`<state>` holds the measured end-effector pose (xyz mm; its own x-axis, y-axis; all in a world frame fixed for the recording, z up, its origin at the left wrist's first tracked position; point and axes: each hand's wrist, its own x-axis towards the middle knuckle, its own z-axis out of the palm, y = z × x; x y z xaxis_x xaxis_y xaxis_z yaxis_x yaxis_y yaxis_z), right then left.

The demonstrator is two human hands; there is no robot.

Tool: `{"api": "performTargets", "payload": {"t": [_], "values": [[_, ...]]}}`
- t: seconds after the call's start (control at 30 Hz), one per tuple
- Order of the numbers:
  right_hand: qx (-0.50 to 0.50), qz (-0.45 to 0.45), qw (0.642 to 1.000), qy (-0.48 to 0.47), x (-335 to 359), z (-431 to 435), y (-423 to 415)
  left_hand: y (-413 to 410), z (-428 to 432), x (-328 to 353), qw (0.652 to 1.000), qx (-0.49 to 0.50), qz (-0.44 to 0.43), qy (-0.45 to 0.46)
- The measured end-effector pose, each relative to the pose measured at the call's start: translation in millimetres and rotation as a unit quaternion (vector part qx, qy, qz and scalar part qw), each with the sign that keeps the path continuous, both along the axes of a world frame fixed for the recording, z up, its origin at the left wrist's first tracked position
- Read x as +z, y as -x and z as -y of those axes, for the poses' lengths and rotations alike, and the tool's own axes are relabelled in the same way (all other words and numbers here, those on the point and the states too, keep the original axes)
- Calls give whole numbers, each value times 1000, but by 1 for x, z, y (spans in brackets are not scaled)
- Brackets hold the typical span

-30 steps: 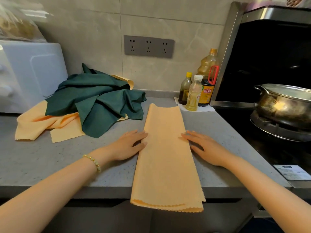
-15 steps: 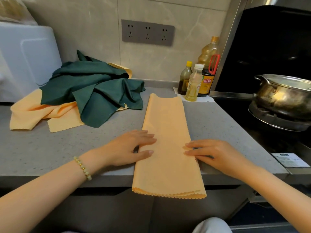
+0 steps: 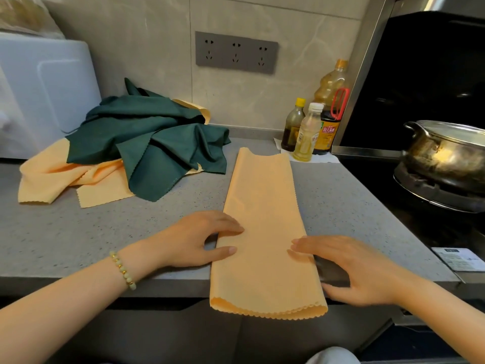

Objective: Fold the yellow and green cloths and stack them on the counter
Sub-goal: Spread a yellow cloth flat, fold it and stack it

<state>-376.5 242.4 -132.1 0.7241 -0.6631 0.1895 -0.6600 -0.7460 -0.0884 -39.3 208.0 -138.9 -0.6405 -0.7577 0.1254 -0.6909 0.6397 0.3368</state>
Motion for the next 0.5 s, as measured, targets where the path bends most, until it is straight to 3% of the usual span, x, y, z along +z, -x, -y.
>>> {"api": "performTargets", "payload": {"t": [0.1, 0.23, 0.33, 0.5], "values": [[0, -28, 998, 49, -6, 1, -4, -6, -5, 5, 1000, 2, -5, -18], [-9, 3, 997, 82, -9, 13, -15, -10, -12, 5, 996, 2, 22, -88], [-22, 38, 995, 92, -5, 22, -24, -14, -12, 2, 993, -4, -11, -119], [-164, 136, 977, -31, 2, 40, -33, -14, -9, 5, 981, 17, -101, -162]]}}
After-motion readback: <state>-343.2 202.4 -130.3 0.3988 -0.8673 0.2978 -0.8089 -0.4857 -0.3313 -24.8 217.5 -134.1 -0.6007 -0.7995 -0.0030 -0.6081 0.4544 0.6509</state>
